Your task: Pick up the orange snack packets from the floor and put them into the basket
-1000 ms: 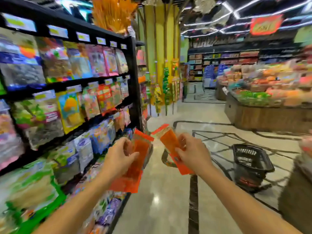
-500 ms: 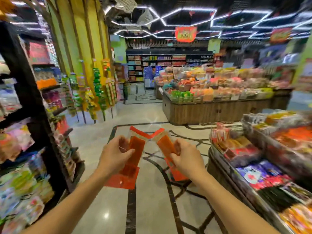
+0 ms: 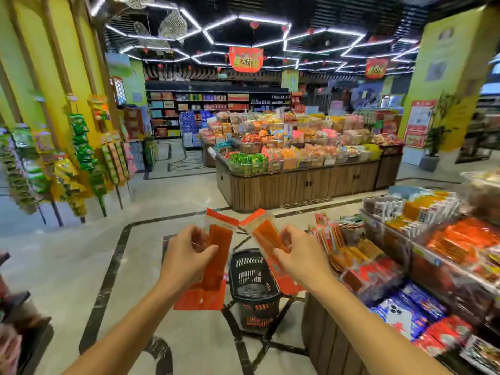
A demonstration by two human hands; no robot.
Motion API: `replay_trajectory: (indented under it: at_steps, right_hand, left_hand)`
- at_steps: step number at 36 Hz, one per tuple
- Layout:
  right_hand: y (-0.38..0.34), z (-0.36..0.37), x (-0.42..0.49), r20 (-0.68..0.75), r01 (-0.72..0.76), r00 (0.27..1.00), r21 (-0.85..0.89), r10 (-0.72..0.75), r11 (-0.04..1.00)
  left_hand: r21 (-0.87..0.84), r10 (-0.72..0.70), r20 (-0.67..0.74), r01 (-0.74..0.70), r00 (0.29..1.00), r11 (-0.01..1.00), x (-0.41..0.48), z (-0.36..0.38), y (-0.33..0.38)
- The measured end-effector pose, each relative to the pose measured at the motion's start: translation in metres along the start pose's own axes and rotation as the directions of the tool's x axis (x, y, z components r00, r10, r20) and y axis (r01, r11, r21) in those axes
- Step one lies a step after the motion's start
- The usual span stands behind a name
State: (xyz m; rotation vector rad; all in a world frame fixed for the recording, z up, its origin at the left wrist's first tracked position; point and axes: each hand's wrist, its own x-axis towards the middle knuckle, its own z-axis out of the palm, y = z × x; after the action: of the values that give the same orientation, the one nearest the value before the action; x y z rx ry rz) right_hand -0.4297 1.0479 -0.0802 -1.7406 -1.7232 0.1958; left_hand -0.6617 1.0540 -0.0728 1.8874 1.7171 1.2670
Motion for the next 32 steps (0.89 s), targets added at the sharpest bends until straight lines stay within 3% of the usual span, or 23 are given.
replay_trajectory:
  at_steps: [21, 32]
  right_hand:
    - [0.137, 0.077, 0.325, -0.074, -0.045, 0.996, 0.094, 0.052, 0.995]
    - [0.204, 0.133, 0.478, 0.031, -0.076, 0.997, 0.178, 0.072, 0.981]
  left_hand:
    - [0.038, 0.014, 0.061, -0.016, 0.998, 0.999, 0.303, 0.214, -0.038]
    - [0.044, -0.057, 0.069, 0.054, 0.996, 0.998, 0.434, 0.311, -0.063]
